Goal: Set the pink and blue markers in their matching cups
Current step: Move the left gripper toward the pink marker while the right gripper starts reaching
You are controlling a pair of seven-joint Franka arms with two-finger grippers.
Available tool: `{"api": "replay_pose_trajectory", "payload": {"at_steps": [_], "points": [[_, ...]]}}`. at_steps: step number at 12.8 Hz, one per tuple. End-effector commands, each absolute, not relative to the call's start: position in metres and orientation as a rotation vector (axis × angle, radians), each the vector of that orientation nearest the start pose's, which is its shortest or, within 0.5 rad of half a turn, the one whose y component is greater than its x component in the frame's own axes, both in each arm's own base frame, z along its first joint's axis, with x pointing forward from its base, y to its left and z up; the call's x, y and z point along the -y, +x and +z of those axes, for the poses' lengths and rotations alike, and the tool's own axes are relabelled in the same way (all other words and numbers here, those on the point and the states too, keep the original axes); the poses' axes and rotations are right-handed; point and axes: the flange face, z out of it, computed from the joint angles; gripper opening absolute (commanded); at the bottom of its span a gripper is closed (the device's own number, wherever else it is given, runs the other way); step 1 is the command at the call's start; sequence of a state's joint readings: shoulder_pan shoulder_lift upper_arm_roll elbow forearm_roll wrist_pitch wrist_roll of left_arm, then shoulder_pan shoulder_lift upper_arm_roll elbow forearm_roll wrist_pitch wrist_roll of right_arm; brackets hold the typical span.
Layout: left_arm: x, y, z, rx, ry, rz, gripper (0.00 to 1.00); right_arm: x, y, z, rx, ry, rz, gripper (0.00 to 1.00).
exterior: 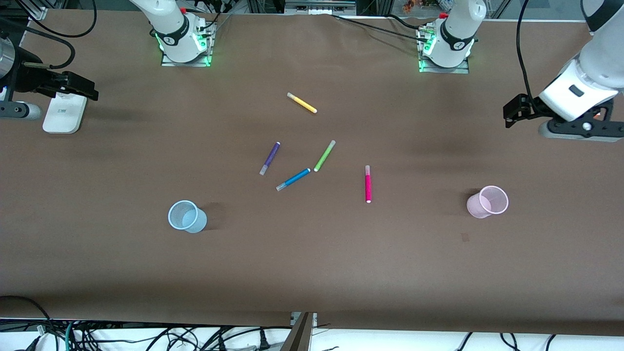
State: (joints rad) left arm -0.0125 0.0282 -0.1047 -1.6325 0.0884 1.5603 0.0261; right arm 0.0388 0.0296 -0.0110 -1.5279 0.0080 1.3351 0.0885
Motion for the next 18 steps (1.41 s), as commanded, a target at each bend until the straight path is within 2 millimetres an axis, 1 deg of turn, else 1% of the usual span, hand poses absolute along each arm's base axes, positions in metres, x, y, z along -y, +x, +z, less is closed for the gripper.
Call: {"api": "replay_pose_trajectory", "payload": {"at_steps": [1, 3, 5, 6, 7, 8, 9, 10, 11, 12, 13, 14, 15, 17, 18], "points": [[0.056, 0.566, 0.557, -0.332, -3.057, 0.251, 1.0, -0.016, 0.536, 0.614, -0.083, -3.137, 0.362, 1.0], [0.06, 0.569, 0.541, -0.326, -3.092, 0.322, 1.0, -0.016, 0.536, 0.613, -0.08, -3.135, 0.364, 1.0], [0.063, 0.577, 0.518, -0.327, -3.094, 0.372, 1.0, -0.017, 0.536, 0.612, -0.076, -3.137, 0.369, 1.0], [0.071, 0.583, 0.502, -0.34, -3.092, 0.394, 1.0, -0.017, 0.537, 0.609, -0.076, -3.136, 0.378, 1.0], [0.079, 0.588, 0.492, -0.346, -3.096, 0.375, 1.0, -0.017, 0.537, 0.609, -0.076, -3.136, 0.379, 1.0], [0.085, 0.592, 0.485, -0.344, -3.099, 0.362, 1.0, -0.017, 0.537, 0.609, -0.078, -3.136, 0.379, 1.0], [0.096, 0.594, 0.482, -0.344, -3.102, 0.348, 1.0, -0.018, 0.538, 0.609, -0.078, -3.136, 0.376, 1.0], [0.107, 0.595, 0.477, -0.321, -3.107, 0.337, 1.0, -0.025, 0.538, 0.61, -0.074, -3.142, 0.362, 1.0], [0.121, 0.595, 0.475, -0.299, -3.111, 0.325, 1.0, -0.04, 0.539, 0.609, -0.074, -3.152, 0.352, 1.0], [0.135, 0.596, 0.47, -0.278, -3.117, 0.315, 1.0, -0.053, 0.545, 0.603, -0.148, -3.157, 0.334, 1.0], [0.149, 0.596, 0.466, -0.241, -3.124, 0.304, 1.0, -0.072, 0.549, 0.598, -0.199, -3.16, 0.311, 1.0], [0.163, 0.597, 0.46, -0.212, -3.133, 0.29, 1.0, -0.097, 0.556, 0.589, -0.232, -3.158, 0.286, 1.0], [0.171, 0.6, 0.45, -0.172, -3.142, 0.285, 1.0, -0.119, 0.563, 0.577, -0.305, -3.159, 0.26, 0.99], [0.185, 0.606, 0.427, -0.158, -3.158, 0.275, 1.0, -0.167, 0.576, 0.552, -0.513, -3.123, 0.194, 0.98], [0.191, 0.61, 0.411, -0.17, -3.167, 0.272, 1.0, -0.189, 0.582, 0.538, -0.622, -3.085, 0.174, 0.98]]}}
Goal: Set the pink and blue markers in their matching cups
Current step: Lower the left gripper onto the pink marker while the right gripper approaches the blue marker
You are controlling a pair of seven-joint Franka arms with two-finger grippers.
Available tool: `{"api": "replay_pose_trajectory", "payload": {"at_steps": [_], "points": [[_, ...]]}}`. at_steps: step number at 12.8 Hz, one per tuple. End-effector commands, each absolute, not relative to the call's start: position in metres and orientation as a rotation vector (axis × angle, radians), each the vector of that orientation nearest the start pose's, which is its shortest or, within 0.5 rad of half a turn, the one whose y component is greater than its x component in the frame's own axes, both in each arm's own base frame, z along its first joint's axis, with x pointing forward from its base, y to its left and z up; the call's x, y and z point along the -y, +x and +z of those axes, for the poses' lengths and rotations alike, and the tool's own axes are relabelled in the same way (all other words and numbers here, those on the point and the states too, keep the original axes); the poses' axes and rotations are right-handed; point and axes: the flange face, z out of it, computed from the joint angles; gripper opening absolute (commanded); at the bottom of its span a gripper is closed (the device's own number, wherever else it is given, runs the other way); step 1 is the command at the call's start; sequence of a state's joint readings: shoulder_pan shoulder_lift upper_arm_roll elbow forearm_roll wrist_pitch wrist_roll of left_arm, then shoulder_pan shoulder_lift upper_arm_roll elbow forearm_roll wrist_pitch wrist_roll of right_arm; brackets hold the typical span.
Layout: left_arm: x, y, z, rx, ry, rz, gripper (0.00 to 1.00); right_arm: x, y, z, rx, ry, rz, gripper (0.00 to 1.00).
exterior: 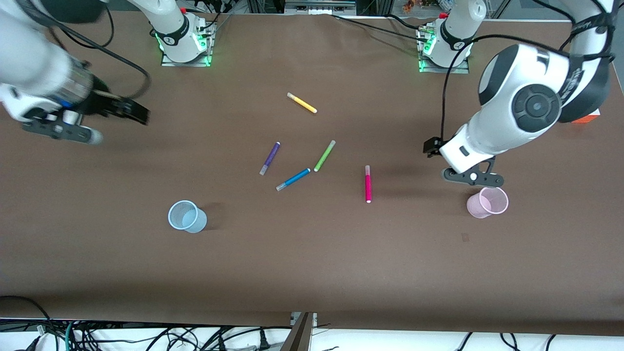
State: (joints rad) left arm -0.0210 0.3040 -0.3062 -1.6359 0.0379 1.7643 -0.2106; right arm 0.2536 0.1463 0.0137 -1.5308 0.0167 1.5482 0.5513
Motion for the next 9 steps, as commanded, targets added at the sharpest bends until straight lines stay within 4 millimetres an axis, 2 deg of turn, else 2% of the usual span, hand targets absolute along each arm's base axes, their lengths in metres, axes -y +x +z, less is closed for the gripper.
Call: {"api": "replay_pose_trajectory", "payload": {"at_steps": [1, 3, 6, 7, 9], "points": [[0.206, 0.612, 0.394, -0.197, -3.174, 0.266, 1.0, -0.207, 0.59, 0.523, -0.739, -3.036, 0.155, 0.98], [0.229, 0.613, 0.363, -0.21, -3.177, 0.271, 1.0, -0.252, 0.596, 0.49, -0.868, -2.985, 0.12, 0.98], [0.27, 0.608, 0.312, -0.265, -3.157, 0.258, 1.0, -0.314, 0.604, 0.426, -1.08, -2.895, 0.068, 0.98], [0.275, 0.606, 0.292, -0.265, -3.157, 0.24, 1.0, -0.33, 0.606, 0.403, -1.148, -2.857, 0.054, 0.98], [0.28, 0.599, 0.256, -0.263, -3.178, 0.219, 1.0, -0.358, 0.602, 0.36, -1.166, -2.868, 0.044, 0.98]]}}
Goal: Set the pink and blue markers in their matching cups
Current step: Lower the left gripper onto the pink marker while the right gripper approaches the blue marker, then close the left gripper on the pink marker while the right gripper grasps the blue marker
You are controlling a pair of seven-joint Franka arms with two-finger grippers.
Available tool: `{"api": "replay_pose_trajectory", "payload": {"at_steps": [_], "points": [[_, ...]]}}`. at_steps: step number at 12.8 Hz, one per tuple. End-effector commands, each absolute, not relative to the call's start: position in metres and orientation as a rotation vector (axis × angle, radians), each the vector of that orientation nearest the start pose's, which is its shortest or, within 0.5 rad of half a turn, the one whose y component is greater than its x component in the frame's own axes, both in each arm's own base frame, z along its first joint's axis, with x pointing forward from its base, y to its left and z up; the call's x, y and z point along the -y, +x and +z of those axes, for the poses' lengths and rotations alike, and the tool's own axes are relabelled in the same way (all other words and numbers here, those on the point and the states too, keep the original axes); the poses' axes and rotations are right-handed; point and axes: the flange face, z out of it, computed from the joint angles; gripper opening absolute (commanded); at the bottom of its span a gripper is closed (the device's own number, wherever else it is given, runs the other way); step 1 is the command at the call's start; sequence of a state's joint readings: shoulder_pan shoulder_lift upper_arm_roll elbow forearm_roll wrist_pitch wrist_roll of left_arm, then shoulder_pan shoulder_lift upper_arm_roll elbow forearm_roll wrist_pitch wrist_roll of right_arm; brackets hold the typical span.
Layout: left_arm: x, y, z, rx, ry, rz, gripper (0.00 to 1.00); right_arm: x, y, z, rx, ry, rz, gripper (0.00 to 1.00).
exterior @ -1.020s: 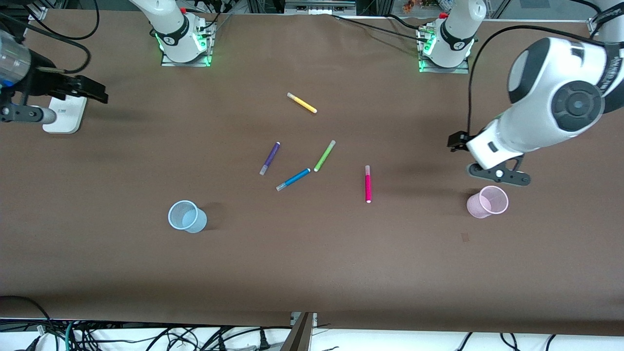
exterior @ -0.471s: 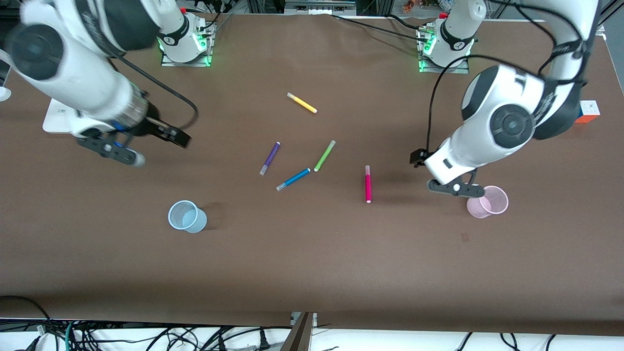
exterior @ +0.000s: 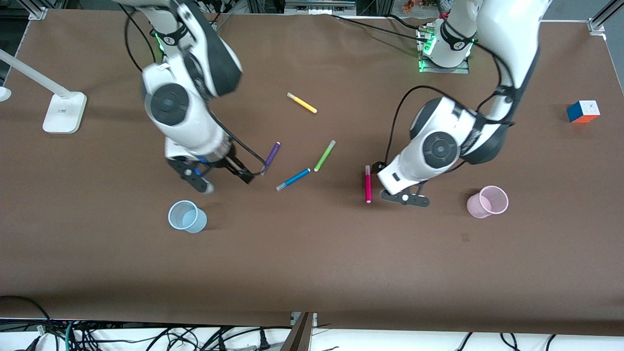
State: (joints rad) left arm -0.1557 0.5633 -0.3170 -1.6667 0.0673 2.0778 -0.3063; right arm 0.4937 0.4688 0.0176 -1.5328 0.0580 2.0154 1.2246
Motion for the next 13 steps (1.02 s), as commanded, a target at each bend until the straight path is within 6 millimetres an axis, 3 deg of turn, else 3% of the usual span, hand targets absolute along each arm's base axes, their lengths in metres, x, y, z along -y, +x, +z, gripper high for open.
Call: {"api": "replay_pose_trajectory", "payload": {"at_steps": [1, 4, 7, 10, 11, 13], "points": [[0.288, 0.588, 0.238, -0.279, -3.185, 0.205, 1.0, -0.365, 0.601, 0.346, -1.157, -2.876, 0.047, 0.98], [0.294, 0.556, 0.198, -0.294, -3.186, 0.154, 1.0, -0.366, 0.601, 0.322, -1.164, -2.9, 0.075, 0.98], [0.312, 0.54, 0.184, -0.294, -3.162, 0.168, 1.0, -0.377, 0.598, 0.312, -1.16, -2.895, 0.069, 0.98], [0.315, 0.539, 0.174, -0.341, -3.109, 0.137, 1.0, -0.394, 0.591, 0.285, -1.228, -2.877, 0.053, 0.98], [0.316, 0.538, 0.174, -0.335, -3.109, 0.136, 0.97, -0.395, 0.59, 0.275, -1.257, -2.874, 0.05, 0.98], [0.321, 0.536, 0.174, -0.346, -3.107, 0.135, 0.74, -0.406, 0.586, 0.257, -1.264, -2.857, 0.035, 0.98]]}}
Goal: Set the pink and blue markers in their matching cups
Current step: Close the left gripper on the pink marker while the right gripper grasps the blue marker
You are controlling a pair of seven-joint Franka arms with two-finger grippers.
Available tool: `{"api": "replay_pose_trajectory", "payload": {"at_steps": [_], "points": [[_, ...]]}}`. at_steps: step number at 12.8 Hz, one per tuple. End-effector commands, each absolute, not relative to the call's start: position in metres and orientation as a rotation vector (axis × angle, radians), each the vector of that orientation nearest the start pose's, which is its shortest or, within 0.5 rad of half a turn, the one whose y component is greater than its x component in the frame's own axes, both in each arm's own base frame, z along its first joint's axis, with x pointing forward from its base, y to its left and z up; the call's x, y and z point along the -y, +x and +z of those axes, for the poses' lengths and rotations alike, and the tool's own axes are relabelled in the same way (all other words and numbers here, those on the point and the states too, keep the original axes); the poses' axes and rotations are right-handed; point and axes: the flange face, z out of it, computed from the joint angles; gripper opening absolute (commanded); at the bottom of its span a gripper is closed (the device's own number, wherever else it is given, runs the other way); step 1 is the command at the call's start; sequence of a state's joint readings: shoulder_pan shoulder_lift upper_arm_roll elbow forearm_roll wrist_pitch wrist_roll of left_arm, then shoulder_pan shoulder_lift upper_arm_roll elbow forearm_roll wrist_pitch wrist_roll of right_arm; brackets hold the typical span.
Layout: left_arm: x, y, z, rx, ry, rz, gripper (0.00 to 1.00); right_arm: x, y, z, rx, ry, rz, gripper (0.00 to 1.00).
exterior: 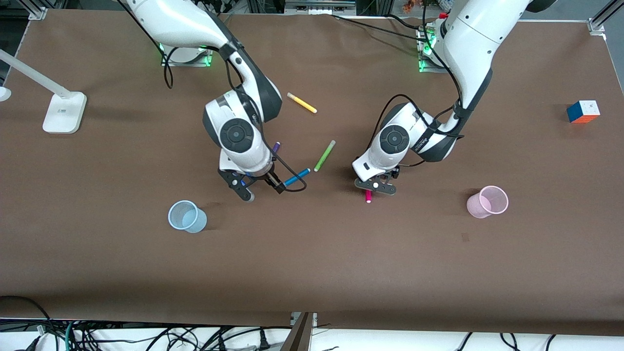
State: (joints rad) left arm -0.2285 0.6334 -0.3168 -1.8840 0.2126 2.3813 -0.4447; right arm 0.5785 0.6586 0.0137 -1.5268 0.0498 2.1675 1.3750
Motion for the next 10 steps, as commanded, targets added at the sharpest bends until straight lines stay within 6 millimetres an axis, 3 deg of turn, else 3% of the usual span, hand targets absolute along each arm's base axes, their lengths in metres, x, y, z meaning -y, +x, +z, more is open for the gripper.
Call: {"api": "replay_pose_trajectory", "payload": {"at_steps": [1, 2, 3, 6, 10], "points": [[0.323, 0.534, 0.174, -0.351, -3.105, 0.135, 0.58, -0.412, 0.584, 0.245, -1.273, -2.845, 0.027, 0.98], [0.324, 0.533, 0.171, -0.353, -3.104, 0.142, 0.39, -0.417, 0.582, 0.235, -1.281, -2.83, 0.017, 0.98], [0.324, 0.533, 0.168, -0.353, -3.104, 0.149, 0.25, -0.422, 0.58, 0.226, -1.283, -2.817, 0.009, 0.98], [0.326, 0.532, 0.169, -0.403, -3.08, 0.124, 0.0, -0.439, 0.571, 0.199, -1.343, -2.76, -0.013, 0.97], [0.317, 0.539, 0.181, -0.482, -3.015, 0.071, 0.0, -0.444, 0.567, 0.182, -1.339, -2.753, -0.011, 0.93]]}}
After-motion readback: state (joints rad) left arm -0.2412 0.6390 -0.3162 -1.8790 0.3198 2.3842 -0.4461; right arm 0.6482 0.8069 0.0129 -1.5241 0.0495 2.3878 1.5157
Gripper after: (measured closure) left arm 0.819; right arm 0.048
